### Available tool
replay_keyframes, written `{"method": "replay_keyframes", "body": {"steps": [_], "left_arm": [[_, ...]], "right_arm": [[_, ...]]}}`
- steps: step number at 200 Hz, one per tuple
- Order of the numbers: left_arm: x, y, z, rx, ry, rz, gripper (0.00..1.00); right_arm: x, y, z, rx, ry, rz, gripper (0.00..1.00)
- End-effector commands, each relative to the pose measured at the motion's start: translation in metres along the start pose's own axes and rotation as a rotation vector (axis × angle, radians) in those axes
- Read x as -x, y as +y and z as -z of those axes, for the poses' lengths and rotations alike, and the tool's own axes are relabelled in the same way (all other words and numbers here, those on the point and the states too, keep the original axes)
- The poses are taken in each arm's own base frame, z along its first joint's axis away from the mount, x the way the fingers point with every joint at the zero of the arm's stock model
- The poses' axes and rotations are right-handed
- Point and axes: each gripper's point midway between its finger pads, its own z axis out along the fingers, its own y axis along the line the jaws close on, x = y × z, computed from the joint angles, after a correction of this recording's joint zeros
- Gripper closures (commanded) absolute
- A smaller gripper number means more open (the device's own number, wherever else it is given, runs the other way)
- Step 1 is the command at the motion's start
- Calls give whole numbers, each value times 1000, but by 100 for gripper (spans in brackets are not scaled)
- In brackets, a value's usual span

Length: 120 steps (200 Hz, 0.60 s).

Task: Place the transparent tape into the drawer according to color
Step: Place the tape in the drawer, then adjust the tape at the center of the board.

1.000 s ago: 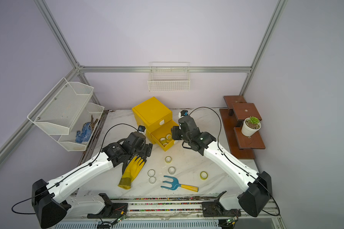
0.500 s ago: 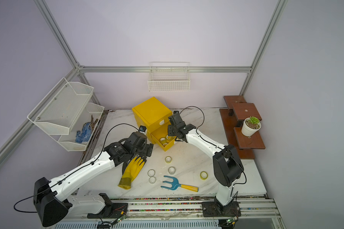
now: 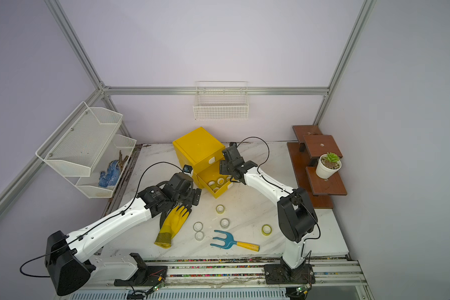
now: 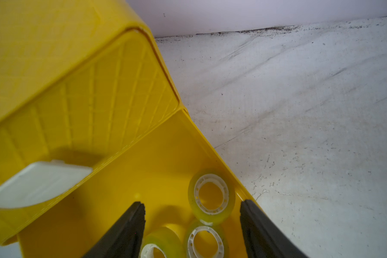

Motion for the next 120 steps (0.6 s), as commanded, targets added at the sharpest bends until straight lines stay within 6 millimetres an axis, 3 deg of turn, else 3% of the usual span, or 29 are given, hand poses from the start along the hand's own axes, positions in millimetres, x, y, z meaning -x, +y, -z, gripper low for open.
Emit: {"method": "replay_keyframes", "body": {"steps": [1,35,39,56,86,120], "left_arm": [[4,-2,-1,-15,-13,13,0],[4,-5,-2,-32,-12,12,0],[4,-6,-2,-34,-11,12,0],[2,-8,-2,-47,-5,8,0],[2,-14,-1,-79,2,3,0],[-1,-30,3,-173,21,-17,0]], "right_arm": [[36,6,42,56,-121,-37,27],[26,7,72,143,-135,-66,27],[30,8,85,162,-160,-77,27],[22,3,104,200,-187,-105,27],[-7,-8,126,249,-182,-139,27],[-53,-29,129,218,-110,-156,27]]}}
